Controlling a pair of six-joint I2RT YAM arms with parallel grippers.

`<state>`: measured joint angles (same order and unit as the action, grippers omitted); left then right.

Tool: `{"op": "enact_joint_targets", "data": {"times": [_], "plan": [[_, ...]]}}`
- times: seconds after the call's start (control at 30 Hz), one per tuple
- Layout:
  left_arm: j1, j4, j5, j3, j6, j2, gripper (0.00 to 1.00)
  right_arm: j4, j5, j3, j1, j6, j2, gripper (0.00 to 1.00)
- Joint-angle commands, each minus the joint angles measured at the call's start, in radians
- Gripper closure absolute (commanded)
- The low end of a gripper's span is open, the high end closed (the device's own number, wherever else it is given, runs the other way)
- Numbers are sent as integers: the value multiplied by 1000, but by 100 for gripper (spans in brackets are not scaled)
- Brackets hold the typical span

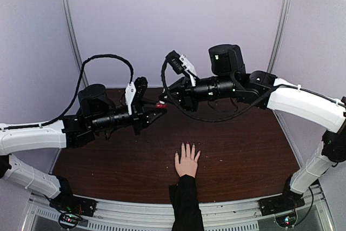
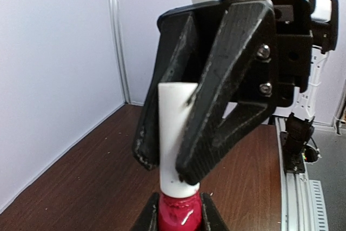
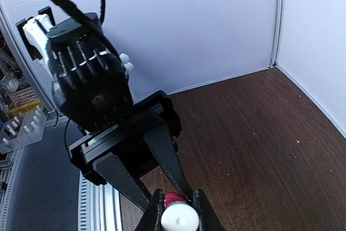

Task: Paint the nails
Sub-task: Close the cap of the nail polish bottle.

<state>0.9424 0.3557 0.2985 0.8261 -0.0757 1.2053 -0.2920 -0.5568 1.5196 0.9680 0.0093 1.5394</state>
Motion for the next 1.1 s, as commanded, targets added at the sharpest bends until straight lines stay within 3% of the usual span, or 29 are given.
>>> {"op": "enact_joint_targets", "data": {"times": [0.0,0.27,0.37,0.77,0.87,1.07], "plan": [[6,125,-150,42,19,19,100,-7,125,11,17,117,91,99],[4,128,-238,52,0,37,100,-49,201,53,17,134,128,96],[4,137,-212,49,-12,39,100,-45,177,53,17,134,123,83],[4,137,-83,16,-21,6,100,-4,121,5,-7,87,25,51],[2,136,-31,13,-21,1,100,12,43,-19,-21,51,-12,34],[-13,107,105,24,-24,-10,100,6,-97,-57,-37,-51,-92,28]]}}
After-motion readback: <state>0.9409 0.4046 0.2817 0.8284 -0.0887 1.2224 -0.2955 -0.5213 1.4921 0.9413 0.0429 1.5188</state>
